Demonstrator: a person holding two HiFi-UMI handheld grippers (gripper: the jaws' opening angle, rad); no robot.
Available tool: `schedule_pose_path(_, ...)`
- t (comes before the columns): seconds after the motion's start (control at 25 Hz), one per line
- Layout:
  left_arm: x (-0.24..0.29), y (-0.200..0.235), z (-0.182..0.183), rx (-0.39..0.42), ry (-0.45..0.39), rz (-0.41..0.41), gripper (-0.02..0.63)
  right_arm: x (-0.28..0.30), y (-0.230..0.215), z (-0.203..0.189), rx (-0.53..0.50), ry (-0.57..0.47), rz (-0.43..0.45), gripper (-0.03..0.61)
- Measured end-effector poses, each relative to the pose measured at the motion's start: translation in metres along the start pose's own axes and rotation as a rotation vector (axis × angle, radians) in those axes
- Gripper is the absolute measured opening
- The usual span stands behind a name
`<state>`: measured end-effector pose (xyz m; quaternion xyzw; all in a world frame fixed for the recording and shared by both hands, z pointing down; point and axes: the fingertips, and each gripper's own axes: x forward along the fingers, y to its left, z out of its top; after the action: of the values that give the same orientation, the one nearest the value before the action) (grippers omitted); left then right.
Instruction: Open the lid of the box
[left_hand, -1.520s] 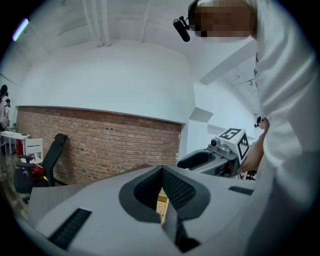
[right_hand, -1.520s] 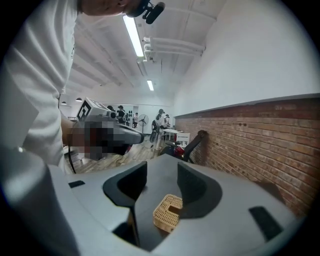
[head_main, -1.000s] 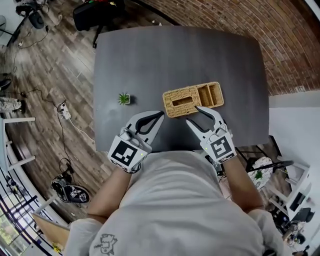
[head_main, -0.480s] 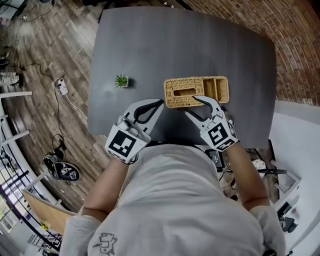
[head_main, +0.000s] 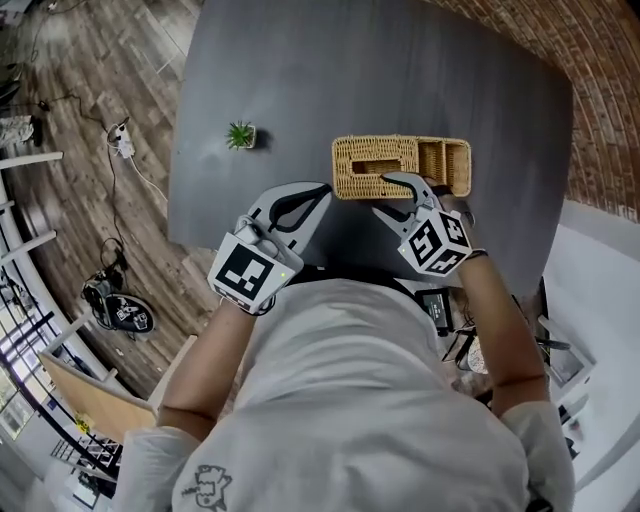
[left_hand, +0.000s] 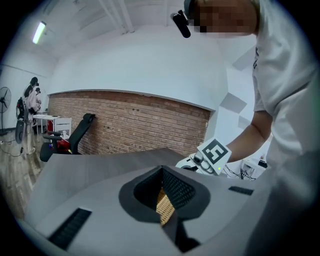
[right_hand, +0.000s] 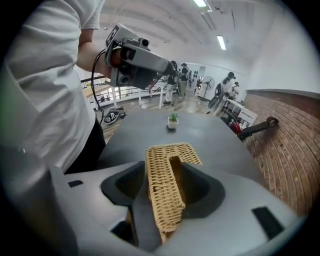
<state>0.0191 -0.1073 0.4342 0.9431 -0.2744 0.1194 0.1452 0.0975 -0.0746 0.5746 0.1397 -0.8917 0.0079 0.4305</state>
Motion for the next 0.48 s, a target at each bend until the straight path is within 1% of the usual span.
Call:
schedule_pose_path(0.08, 0.002, 0.003, -0.005, -0.007, 0.009, 0.004, 0.011, 0.009, 0.001, -0.008, -0.027, 0.030, 0.016, 0.229)
schedule_pose_path(0.28, 0.008, 0.004, -0.015, -0.009, 0.024, 0.000, 0.011, 0.030, 0.003, -0.026, -0.048, 0.085, 0.069, 0.240)
schedule_pose_path(0.4, 0.009, 0.008, -0.021, -0.025, 0.034, 0.009, 0.011, 0.038, 0.004, -0.030, -0.095, 0.122, 0.095, 0.250)
schedule_pose_path(0.48, 0.009, 0.009, -0.023, -0.023, 0.036, 0.013, 0.011, 0.042, 0.004, -0.031, -0.122, 0.139, 0.107, 0.252)
